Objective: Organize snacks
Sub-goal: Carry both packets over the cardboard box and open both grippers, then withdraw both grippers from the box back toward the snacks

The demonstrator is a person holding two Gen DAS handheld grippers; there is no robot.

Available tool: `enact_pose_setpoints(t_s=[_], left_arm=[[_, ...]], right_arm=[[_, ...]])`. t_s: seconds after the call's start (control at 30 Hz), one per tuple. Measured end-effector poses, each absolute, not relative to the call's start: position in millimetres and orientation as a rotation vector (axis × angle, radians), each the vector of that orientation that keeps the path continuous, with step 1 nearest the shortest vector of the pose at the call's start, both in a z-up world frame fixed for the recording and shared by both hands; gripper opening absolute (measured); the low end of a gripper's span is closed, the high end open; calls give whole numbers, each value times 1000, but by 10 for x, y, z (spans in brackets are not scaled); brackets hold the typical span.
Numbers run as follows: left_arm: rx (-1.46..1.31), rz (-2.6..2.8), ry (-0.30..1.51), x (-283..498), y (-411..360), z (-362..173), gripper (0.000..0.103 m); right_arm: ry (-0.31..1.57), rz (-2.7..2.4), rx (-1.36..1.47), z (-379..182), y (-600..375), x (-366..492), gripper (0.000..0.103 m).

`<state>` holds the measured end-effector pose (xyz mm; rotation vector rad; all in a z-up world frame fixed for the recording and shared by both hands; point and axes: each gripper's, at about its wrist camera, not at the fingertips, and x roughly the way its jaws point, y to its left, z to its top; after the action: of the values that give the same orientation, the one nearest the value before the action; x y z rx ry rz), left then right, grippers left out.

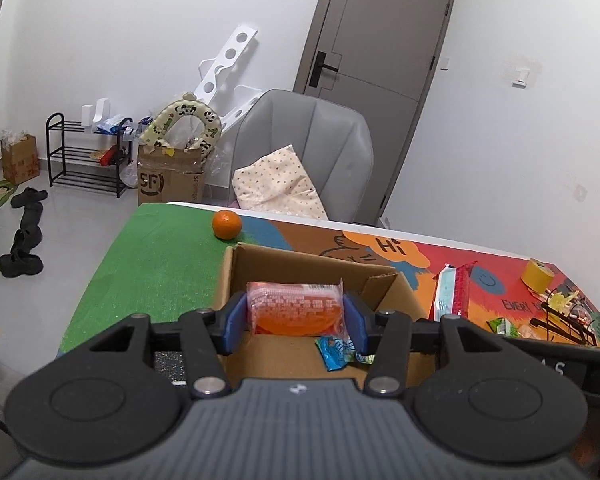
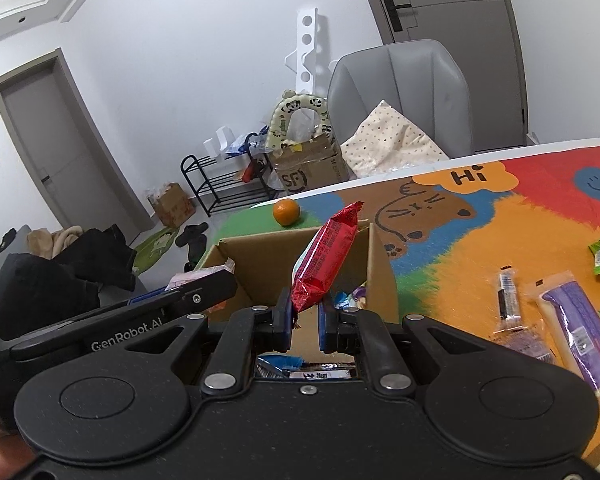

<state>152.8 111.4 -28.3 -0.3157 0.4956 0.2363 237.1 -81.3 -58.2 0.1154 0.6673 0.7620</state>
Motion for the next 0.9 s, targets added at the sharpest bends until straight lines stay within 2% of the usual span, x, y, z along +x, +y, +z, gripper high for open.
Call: enact_pose_setpoints(t_s=[0.13, 0.27, 0.33, 0.37, 0.43, 0.47, 0.53, 0.57, 0.63, 0.67, 0.73, 0.9], left_arm=[[-345, 230, 490, 1481, 1142, -255, 56], [-354, 246, 463, 1362, 1170, -179, 73], [-355, 262, 457, 1321, 1180, -153, 76], [-355, 267, 457, 1297, 1182, -144, 76], [-352, 271, 462, 1270, 1189, -131, 77], [-350, 273, 464, 1254, 1192, -127, 79], [-349, 283, 462, 1222, 1183, -120, 83], [-350, 290, 459, 1207, 1177, -118, 84], [-351, 299, 458, 1180, 1170, -123, 87], [-356, 297, 455, 1166, 1158, -122, 91], [-359, 298, 449, 1146, 1139, -117, 92], [-336, 306, 445, 1121, 1043, -105, 93]], right_arm=[[671, 768, 106, -585, -763, 2376, 10], [672, 786, 97, -578, -683, 2380, 12], [675, 787, 97, -574, -666, 2371, 24], [674, 780, 99, -574, -676, 2372, 26], [665, 773, 107, -563, -726, 2332, 45], [660, 765, 105, -559, -748, 2325, 49], [658, 750, 113, -551, -820, 2299, 64], [661, 740, 122, -550, -862, 2293, 67], [654, 705, 118, -550, -954, 2267, 81], [648, 690, 114, -556, -993, 2253, 84], [634, 666, 115, -555, -1098, 2228, 102], [621, 594, 112, -569, -1355, 2183, 103]])
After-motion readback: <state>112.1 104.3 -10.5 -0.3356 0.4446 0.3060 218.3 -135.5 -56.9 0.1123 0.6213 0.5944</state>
